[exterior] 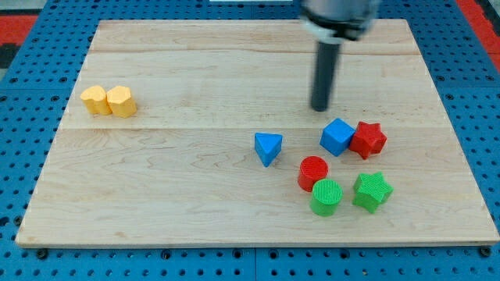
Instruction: Push blue cube closer to yellow hexagon
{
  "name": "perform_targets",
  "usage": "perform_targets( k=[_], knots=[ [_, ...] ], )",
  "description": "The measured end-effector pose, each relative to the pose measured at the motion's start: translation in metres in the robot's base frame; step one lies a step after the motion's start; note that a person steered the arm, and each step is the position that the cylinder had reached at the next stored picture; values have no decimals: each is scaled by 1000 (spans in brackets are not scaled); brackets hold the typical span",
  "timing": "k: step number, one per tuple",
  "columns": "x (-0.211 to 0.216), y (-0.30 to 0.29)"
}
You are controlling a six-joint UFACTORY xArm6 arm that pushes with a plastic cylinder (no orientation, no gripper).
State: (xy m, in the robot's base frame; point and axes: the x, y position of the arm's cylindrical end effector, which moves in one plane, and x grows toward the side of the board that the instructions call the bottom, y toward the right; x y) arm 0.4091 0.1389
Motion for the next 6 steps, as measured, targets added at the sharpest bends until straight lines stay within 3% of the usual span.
perform_targets(
  k=[1, 2, 3, 6],
  knots=[
    [38, 30],
    [69, 3],
    [60, -60],
    [-47, -214]
  ],
)
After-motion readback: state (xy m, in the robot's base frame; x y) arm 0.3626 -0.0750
